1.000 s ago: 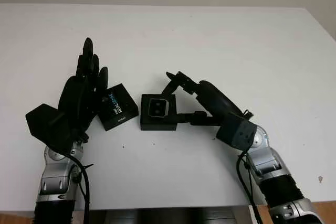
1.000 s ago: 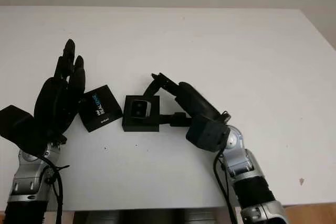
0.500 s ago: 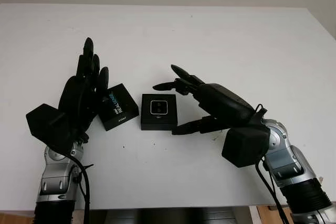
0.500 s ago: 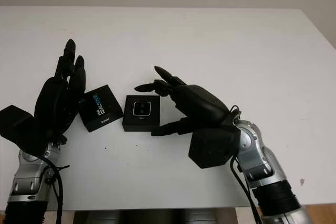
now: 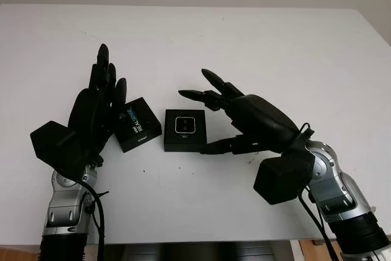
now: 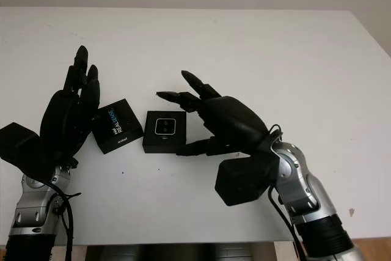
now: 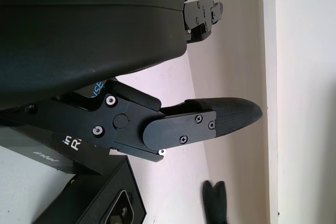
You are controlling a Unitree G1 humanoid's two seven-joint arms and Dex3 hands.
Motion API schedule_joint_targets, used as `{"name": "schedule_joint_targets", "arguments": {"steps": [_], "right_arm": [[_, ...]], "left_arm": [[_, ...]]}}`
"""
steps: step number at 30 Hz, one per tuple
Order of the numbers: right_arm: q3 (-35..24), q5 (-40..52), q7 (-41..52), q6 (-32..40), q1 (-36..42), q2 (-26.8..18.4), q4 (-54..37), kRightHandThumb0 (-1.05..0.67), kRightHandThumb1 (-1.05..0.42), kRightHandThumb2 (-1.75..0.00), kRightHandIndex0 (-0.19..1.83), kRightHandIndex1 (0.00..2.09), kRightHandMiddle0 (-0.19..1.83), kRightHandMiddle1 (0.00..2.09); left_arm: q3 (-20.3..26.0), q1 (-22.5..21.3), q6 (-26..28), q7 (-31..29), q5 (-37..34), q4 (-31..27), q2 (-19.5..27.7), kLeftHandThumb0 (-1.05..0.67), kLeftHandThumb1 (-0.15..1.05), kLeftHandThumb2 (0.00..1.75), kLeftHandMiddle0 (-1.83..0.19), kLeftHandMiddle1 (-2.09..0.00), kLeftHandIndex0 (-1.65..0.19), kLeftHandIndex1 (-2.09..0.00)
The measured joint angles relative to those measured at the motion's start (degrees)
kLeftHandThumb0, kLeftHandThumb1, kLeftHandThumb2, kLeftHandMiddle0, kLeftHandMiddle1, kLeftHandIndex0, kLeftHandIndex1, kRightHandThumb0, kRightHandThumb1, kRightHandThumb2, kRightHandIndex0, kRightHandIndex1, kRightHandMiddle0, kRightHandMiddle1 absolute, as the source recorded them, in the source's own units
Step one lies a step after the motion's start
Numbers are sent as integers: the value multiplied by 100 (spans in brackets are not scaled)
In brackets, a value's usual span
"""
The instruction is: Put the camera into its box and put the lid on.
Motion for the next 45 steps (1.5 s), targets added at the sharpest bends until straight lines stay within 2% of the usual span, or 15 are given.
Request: {"name": "schedule_joint_targets", "arguments": {"steps": [3, 6, 10, 13, 16, 18, 20, 23, 27, 34, 38, 41, 45], "right_arm": [[-64, 359, -157, 32, 120, 232, 168, -63, -105, -14, 0, 9, 3, 16], [-251, 979, -100, 482, 200, 469, 156, -65, -105, -24, -3, 7, 0, 12], [-769, 2018, -72, 1364, 260, 825, 0, -63, -105, -28, -5, 6, 0, 10], [-1028, 2496, -67, 1564, 269, 956, -21, -66, -105, -30, -2, 7, 2, 9], [-1303, 2646, -158, 1774, 265, 954, -39, -71, -105, -31, 6, 10, 8, 12], [-1455, 2637, -291, 1888, 265, 933, -67, -70, -105, -31, 9, 11, 11, 12], [-1605, 2779, -282, 2130, 263, 913, -132, -66, -105, -30, 6, 8, 10, 10], [-1825, 3138, -213, 2545, 260, 908, -252, -61, -105, -28, 4, 7, 9, 9], [-1985, 3359, -207, 2824, 244, 904, -420, -57, -105, -24, 4, 7, 11, 9], [-2139, 3609, -298, 2976, 230, 946, -598, -55, -105, -24, 4, 6, 11, 8], [-2076, 3558, -320, 3010, 232, 949, -639, -55, -105, -25, 2, 5, 10, 7], [-2019, 3495, -365, 3108, 230, 950, -745, -57, -105, -25, 3, 6, 11, 7], [-2010, 3494, -373, 3222, 231, 952, -857, -55, -105, -26, 1, 4, 9, 6]], "left_arm": [[6, 5, -123, 59, 64, -26, 1, -70, 105, 53, 14, -7, 13, -7], [5, 13, -454, 194, 336, -26, 20, -66, 105, 50, 11, -7, 12, -8], [10, 85, -666, 547, 1011, -241, 189, -67, 105, 36, 0, -9, 2, -12], [34, 189, -667, 735, 1438, -508, 350, -67, 105, 23, -10, -9, -8, -14], [106, 343, -677, 781, 1839, -739, 674, -70, 105, 14, -10, -6, -11, -12], [148, 456, -610, 534, 2020, -836, 1033, -80, 105, 11, 2, -2, 1, -5], [142, 548, -504, 16, 2010, -888, 1465, -85, 103, 7, 15, -1, 14, -1], [120, 585, -675, -633, 1883, -800, 2006, -87, 98, 4, 19, 0, 19, 0], [-2, 584, -812, -835, 2157, -637, 2392, -90, 93, 3, 18, -1, 19, -1], [-334, 435, -514, -809, 2694, -256, 2489, -90, 87, 4, 19, -3, 18, -3], [-520, 279, -525, -532, 2868, 99, 2440, -87, 85, 4, 19, -4, 19, -3], [-604, 93, -612, -160, 2912, 454, 2253, -84, 83, 4, 18, -5, 18, -4], [-705, -150, -1001, 311, 2897, 1117, 2063, -88, 85, 5, 18, -5, 18, -5]]}}
